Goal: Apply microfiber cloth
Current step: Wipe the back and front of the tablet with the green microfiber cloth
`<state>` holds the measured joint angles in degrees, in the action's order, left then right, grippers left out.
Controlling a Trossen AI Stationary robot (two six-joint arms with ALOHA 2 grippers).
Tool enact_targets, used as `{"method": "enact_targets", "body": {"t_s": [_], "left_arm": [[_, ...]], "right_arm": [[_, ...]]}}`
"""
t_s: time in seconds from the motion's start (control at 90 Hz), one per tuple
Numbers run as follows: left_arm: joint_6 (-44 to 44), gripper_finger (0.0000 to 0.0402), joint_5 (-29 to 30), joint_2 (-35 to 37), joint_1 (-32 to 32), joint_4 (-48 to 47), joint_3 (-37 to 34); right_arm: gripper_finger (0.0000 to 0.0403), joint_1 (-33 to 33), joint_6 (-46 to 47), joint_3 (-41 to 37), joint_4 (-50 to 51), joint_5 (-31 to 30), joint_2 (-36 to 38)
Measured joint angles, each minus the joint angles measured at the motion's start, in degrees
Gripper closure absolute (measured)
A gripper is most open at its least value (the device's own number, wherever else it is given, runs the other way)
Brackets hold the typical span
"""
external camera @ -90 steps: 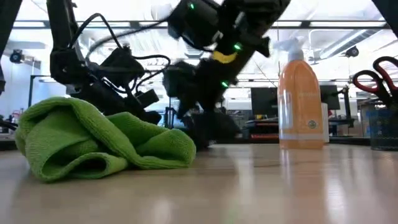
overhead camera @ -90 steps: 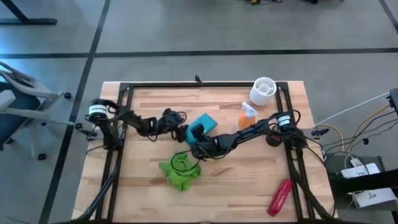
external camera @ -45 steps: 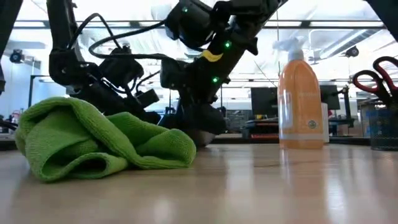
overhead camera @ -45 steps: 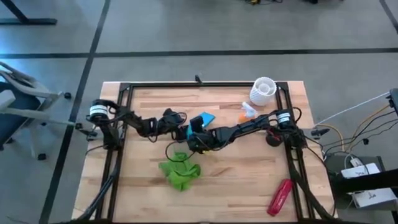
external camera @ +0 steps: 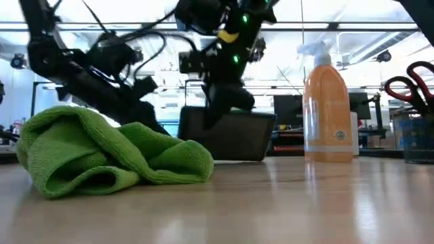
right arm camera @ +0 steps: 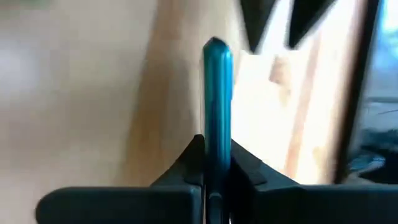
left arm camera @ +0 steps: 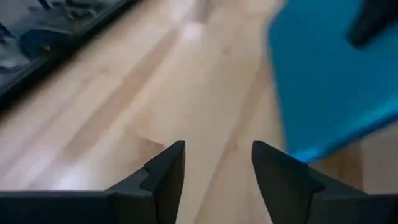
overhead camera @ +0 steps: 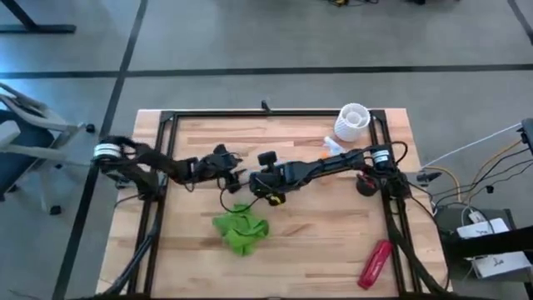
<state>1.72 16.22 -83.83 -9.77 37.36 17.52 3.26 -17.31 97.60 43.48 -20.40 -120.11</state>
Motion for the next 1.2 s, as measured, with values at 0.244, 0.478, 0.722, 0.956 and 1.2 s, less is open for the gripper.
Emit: {"method": "enact_targets", "body": {"t_s": [0.244, 0.478, 0.722, 0.956, 1.2], "left_arm": [[-0.89, 0.0232, -6.96, 9.59, 0.5, 0.8, -5.69], [-1.25, 0.0231, -17.27, 9.76, 3.21, 10.65, -9.67], [-6.83, 0.0215, -12.03, 2.52, 4.23, 13.83, -9.97], [-14.51, 0.0208, -16.94, -9.82, 4.88, 20.01, -5.8], [-16.43, 0.0208, -16.87, -19.11, 5.35, 22.13, -2.01]], "right_arm": [[0.0397, -4.21, 7.87, 9.2, 9.08, 25.63, 0.13], [0.0396, -11.05, 8.12, 7.58, 7.25, 37.42, 0.13], [0.0366, -14.46, 6.8, 6.25, 4.98, 49.26, -2.28], [0.0386, -15.39, 4.51, 6.27, 3.57, 53.92, -5.85], [0.0332, -15.79, 4.94, 6.31, 0.93, 50.45, -7.93]]}}
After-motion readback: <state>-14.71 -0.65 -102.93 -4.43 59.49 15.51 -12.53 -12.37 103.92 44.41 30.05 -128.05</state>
